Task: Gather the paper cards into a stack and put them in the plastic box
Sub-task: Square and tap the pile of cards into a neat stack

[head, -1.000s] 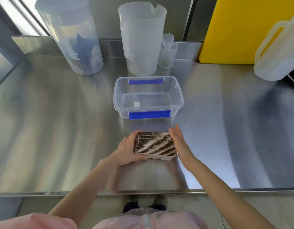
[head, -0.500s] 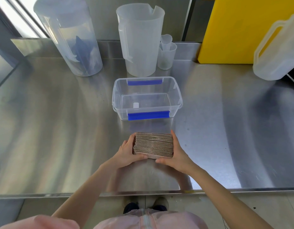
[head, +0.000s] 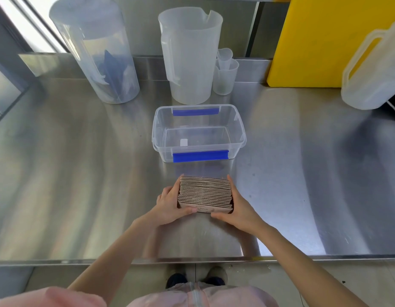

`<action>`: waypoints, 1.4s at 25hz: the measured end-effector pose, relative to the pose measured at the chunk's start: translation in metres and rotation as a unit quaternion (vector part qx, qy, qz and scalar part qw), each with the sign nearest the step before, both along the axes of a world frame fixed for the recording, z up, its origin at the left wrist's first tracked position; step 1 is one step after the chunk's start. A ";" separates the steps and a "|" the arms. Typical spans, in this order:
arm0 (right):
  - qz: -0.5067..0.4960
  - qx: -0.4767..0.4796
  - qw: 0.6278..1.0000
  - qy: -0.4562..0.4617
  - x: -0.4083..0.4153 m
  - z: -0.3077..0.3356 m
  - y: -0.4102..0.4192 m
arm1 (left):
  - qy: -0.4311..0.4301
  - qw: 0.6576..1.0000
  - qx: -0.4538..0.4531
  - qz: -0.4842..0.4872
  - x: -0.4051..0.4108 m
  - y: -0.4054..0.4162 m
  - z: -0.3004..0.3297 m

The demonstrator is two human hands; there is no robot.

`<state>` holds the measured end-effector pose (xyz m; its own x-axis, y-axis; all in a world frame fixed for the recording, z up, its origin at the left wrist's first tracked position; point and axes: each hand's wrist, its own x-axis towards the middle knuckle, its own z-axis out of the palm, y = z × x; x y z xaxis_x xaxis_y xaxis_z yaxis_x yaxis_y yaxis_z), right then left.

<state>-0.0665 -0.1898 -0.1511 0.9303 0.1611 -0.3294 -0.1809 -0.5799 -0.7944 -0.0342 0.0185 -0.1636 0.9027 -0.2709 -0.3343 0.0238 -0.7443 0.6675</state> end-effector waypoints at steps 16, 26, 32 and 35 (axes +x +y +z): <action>-0.015 0.132 0.991 0.029 0.015 0.030 0.003 | 0.101 0.953 -0.267 0.102 0.004 0.006 0.056; 0.089 0.120 0.988 0.041 0.076 0.116 0.015 | 0.069 0.958 -0.267 0.079 0.041 0.027 0.100; 0.205 0.008 0.979 0.005 0.119 0.119 0.045 | 0.049 0.966 -0.247 0.053 0.078 0.031 0.116; 0.133 0.092 0.987 0.022 0.145 0.123 0.055 | 0.015 0.959 -0.270 0.086 0.108 0.037 0.121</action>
<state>0.0783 -0.1344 -0.0283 0.8324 0.4587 -0.3109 -0.0786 -0.4577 -0.8856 0.0735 0.0555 -0.0428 0.9418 -0.2597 -0.2134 0.1404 -0.2729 0.9517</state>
